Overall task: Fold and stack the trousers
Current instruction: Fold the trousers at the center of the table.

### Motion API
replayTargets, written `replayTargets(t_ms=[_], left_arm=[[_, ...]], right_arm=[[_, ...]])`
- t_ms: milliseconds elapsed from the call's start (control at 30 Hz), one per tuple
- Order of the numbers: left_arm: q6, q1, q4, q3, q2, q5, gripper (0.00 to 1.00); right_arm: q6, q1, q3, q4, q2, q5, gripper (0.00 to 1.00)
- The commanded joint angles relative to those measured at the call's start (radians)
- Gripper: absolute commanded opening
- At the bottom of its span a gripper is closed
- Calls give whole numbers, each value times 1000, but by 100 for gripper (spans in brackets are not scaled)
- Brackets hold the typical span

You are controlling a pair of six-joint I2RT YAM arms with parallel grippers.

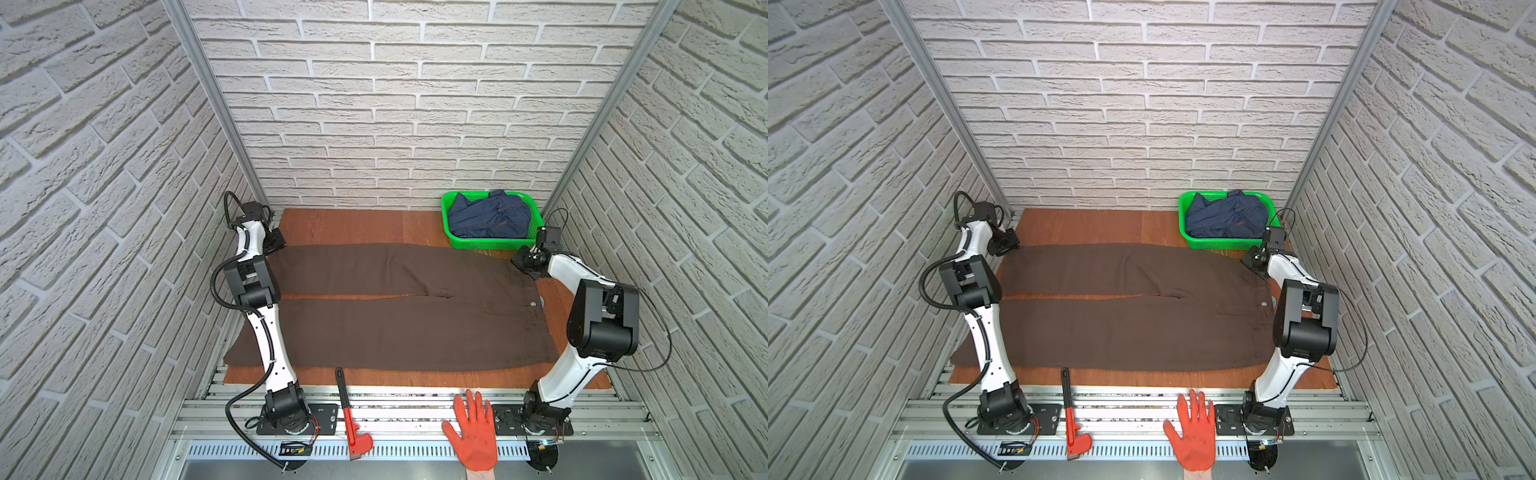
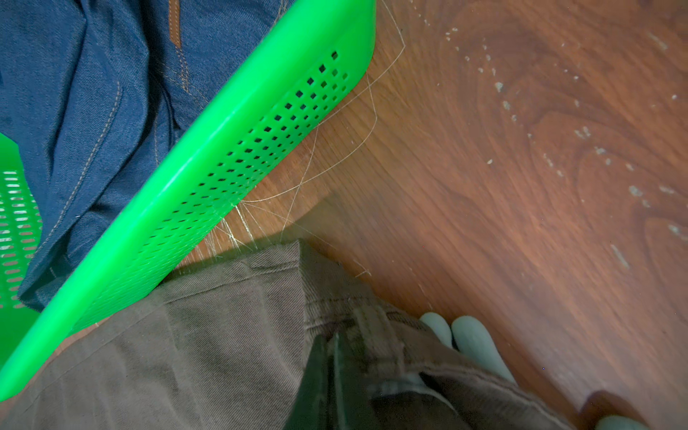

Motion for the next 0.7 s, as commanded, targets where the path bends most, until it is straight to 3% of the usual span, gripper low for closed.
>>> replayTargets(t_ms=[0,300,433,667], left_arm=[[5,-8,-55,18,44,-10,32],[12,-3,-42,17,7,-12,0],[-1,-3,38,-71,-82,-30,0],[-52,14,240,-317,-356,-54,0]], right_arm=[[-9,10,-6,-15,-50,2,6],[-10,10,-7,-29,-80,5,6],[-4,10,-21,-20,-115,8,5],[-6,9,-5,-56,-198,-1,6]])
